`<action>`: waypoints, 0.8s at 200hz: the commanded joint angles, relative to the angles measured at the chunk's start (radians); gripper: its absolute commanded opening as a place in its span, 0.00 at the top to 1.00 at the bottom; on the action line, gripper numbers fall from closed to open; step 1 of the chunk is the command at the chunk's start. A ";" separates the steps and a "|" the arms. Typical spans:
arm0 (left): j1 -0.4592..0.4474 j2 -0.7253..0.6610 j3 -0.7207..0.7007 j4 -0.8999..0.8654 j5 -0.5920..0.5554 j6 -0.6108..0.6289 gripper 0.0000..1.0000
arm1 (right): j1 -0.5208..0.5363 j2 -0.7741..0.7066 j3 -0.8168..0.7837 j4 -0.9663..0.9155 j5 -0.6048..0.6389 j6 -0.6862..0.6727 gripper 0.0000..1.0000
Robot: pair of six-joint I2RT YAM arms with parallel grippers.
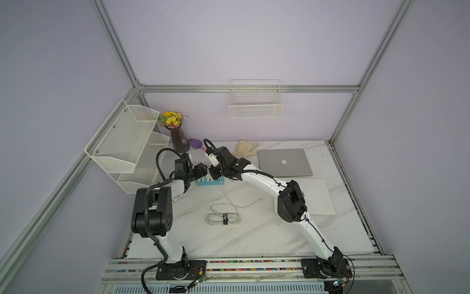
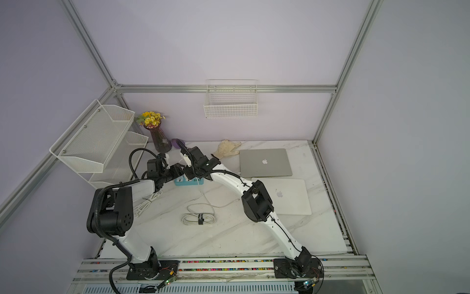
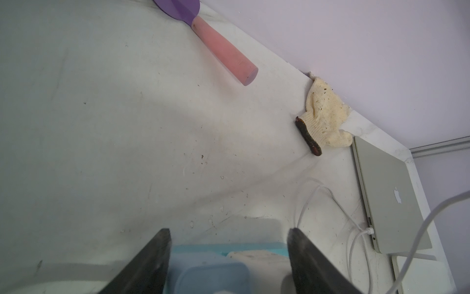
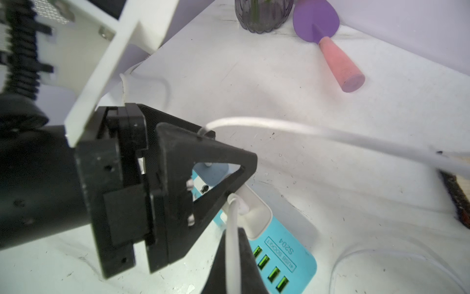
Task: Unplug the laptop charger
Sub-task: Remove the charging cable from the plug.
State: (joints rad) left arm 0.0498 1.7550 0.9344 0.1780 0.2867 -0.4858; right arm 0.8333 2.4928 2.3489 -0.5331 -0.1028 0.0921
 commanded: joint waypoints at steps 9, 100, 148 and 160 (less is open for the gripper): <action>-0.018 0.038 -0.013 -0.140 -0.056 0.051 0.28 | 0.006 -0.074 0.020 0.049 -0.004 -0.001 1.00; -0.050 0.062 0.030 -0.190 -0.092 0.079 0.29 | 0.005 -0.122 -0.003 0.062 -0.034 -0.038 1.00; -0.059 0.070 0.043 -0.207 -0.107 0.088 0.30 | 0.005 -0.152 -0.007 0.062 -0.037 -0.043 1.00; -0.062 0.073 0.049 -0.215 -0.110 0.091 0.30 | 0.006 -0.152 -0.003 0.058 -0.036 -0.047 1.00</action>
State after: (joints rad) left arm 0.0044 1.7767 0.9924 0.1081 0.2321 -0.4480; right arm 0.8314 2.4653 2.3310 -0.5484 -0.1131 0.0788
